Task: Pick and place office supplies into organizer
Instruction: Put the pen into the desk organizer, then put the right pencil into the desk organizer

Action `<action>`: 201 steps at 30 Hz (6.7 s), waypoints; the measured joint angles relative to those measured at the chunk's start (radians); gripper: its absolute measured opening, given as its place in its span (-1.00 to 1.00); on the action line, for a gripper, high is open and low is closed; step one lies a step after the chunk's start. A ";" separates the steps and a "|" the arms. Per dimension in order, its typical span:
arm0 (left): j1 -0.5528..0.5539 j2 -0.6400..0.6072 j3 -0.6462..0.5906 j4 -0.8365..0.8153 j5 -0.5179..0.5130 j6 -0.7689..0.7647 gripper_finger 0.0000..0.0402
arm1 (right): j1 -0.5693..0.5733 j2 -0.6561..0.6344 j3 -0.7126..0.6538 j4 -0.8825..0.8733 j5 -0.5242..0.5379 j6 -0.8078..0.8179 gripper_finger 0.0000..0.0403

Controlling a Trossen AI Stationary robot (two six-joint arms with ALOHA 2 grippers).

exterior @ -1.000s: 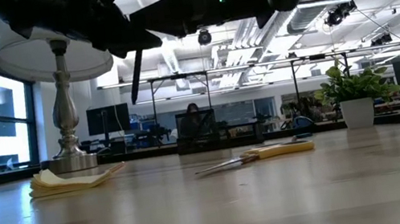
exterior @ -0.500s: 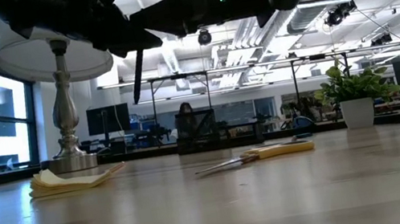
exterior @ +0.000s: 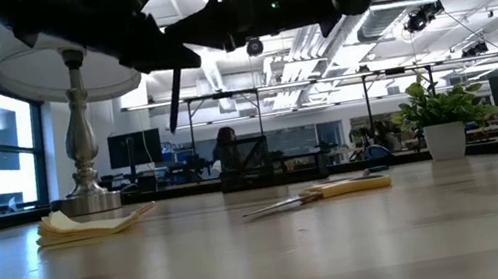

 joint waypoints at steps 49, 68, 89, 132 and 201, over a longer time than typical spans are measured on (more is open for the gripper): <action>0.000 -0.240 -0.047 -0.210 -0.070 -0.020 -0.08 | -0.511 -0.015 -0.002 0.085 -0.049 0.176 -0.81; 0.000 -0.240 -0.047 -0.213 -0.071 -0.028 -0.08 | -0.558 0.099 -0.002 0.119 -0.031 0.212 -0.79; 0.000 -0.240 -0.047 -0.220 -0.071 -0.031 -0.08 | -0.557 0.097 -0.002 0.064 0.013 0.221 -0.33; 0.000 -0.152 -0.048 -0.180 0.025 -0.110 -0.08 | -0.232 -0.398 -0.358 -0.342 0.419 0.238 -0.34; -0.001 -0.152 -0.097 -0.231 0.110 -0.178 -0.08 | 0.140 -0.233 -0.489 -0.738 0.726 1.067 -0.94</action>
